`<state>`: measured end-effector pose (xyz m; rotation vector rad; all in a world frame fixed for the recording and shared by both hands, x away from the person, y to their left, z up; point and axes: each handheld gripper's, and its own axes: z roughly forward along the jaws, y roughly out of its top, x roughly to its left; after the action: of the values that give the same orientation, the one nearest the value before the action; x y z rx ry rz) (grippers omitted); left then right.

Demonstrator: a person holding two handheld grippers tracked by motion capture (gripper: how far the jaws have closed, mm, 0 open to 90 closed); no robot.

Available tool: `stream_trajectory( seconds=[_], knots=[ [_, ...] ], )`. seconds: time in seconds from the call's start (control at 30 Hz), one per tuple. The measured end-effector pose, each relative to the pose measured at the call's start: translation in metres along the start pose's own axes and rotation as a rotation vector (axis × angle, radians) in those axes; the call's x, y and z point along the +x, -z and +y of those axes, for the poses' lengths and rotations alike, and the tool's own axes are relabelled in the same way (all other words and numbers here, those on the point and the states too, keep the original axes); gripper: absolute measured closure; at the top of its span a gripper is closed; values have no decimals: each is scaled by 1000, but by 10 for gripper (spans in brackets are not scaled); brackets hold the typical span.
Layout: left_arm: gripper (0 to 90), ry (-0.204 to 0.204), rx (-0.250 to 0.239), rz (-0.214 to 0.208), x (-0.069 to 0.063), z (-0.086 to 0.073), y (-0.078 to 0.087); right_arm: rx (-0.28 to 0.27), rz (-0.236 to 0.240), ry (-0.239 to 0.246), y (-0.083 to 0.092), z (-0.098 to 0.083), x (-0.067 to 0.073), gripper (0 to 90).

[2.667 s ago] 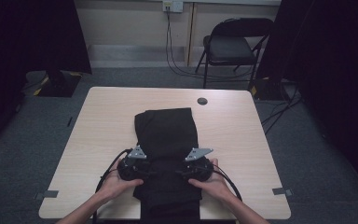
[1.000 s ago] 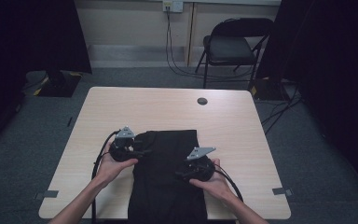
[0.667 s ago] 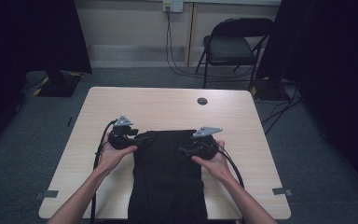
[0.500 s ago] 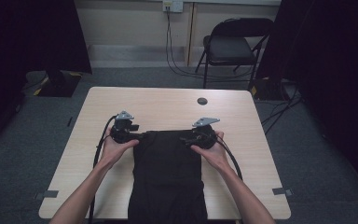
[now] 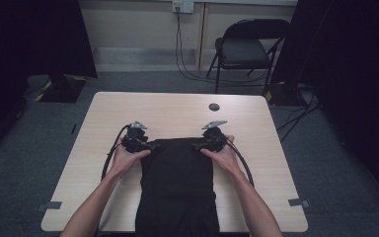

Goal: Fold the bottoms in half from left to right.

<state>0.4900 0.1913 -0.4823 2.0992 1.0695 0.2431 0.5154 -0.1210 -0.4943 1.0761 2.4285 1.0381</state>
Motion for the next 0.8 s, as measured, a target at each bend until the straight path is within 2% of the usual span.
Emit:
stream_trajectory(
  seconds=[0.03,0.1,0.13,0.2,0.23,0.27,0.3,0.33,0.37,0.4,0.43,0.5,0.6,0.7,0.8],
  knots=[
    [267,-14,7,9,0,-1,0,10,-1,16,-2,-2,1,226],
    [269,-13,-10,19,-3,-2,0,1,-4,21,-4,-1,3,224],
    [276,-47,-1,46,-6,-3,0,0,-6,27,-4,-2,4,231],
    [289,-62,0,60,-7,-5,-2,0,-5,24,-4,-2,4,257],
    [299,-55,4,59,-7,-7,-4,-6,7,33,-3,-3,6,321],
    [319,-69,-13,80,-9,-12,-6,-16,25,45,-1,-4,9,438],
    [339,-81,-15,95,-11,-13,-6,-16,36,51,0,-4,10,491],
    [404,-81,-15,95,-11,-13,-6,-16,47,53,1,-4,11,541],
    [404,-97,-11,89,-13,-12,-5,-16,47,53,1,-4,11,541],
    [538,-116,-2,62,-15,-11,-5,-11,57,52,1,-3,12,608],
    [646,-122,5,53,-17,-10,-5,-6,76,48,2,-3,13,675],
    [755,-123,8,40,-20,-10,-5,-8,80,40,2,-3,14,727],
    [826,-118,14,32,-18,-8,-5,-14,106,20,1,-3,15,810],
    [841,-116,9,52,-20,-5,-6,-12,113,7,0,-2,14,825],
    [844,-112,10,42,-18,-4,-7,-8,106,2,1,-1,13,833]
  ],
)
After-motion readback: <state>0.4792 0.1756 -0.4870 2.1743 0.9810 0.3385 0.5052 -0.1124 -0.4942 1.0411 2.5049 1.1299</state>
